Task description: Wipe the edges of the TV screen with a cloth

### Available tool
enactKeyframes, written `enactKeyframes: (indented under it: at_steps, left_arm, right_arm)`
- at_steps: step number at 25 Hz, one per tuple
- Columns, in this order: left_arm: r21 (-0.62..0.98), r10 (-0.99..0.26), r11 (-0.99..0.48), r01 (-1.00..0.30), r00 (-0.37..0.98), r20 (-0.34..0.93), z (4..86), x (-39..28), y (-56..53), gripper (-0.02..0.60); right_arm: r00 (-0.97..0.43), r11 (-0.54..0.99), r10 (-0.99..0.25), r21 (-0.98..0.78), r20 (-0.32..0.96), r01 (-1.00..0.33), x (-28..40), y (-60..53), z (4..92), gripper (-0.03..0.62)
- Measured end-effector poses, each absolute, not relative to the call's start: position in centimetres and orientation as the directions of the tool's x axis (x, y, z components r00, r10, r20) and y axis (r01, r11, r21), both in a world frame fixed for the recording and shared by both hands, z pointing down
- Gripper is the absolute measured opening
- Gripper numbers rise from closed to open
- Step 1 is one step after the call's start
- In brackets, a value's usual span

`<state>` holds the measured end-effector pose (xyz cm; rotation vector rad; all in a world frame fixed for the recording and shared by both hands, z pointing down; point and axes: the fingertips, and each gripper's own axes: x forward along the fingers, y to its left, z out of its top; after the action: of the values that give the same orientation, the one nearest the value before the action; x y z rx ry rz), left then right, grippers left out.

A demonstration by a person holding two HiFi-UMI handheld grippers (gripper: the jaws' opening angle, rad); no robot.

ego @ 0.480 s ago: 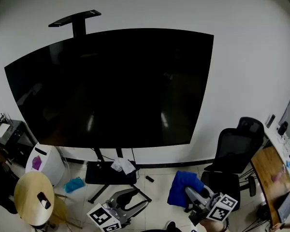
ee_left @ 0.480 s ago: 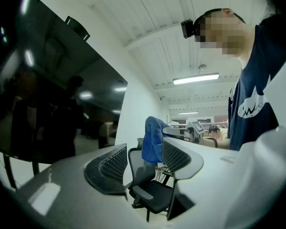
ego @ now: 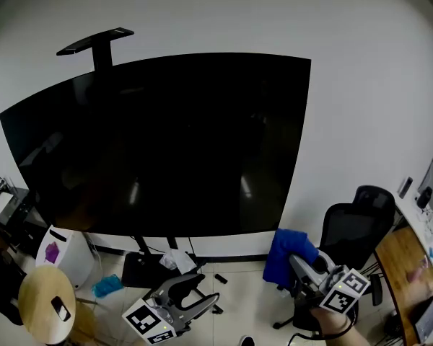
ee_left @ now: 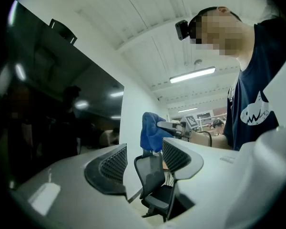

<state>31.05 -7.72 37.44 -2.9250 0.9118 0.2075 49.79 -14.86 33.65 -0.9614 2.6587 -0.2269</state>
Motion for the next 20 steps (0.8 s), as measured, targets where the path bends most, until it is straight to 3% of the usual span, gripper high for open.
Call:
enactKeyframes:
  at_steps: [13, 20]
  left_arm:
    - [-0.267, -0.512, -0.791, -0.551, 0.834, -0.203, 26.2, 38.5, -18.7, 0.219]
    - [-0.382, -0.518, -0.720, -0.580, 0.815, -0.260, 21.1, 41.6, -22.9, 0.219]
  right_arm:
    - [-0.691, 0.713, -0.625, 0.094, -0.363, -0.695, 58.3, -29.2, 16.7, 0.120]
    - [-0.672, 0.681, -0.608, 0.158, -0.422, -0.715, 61.4, -36.5, 7.9, 0.120]
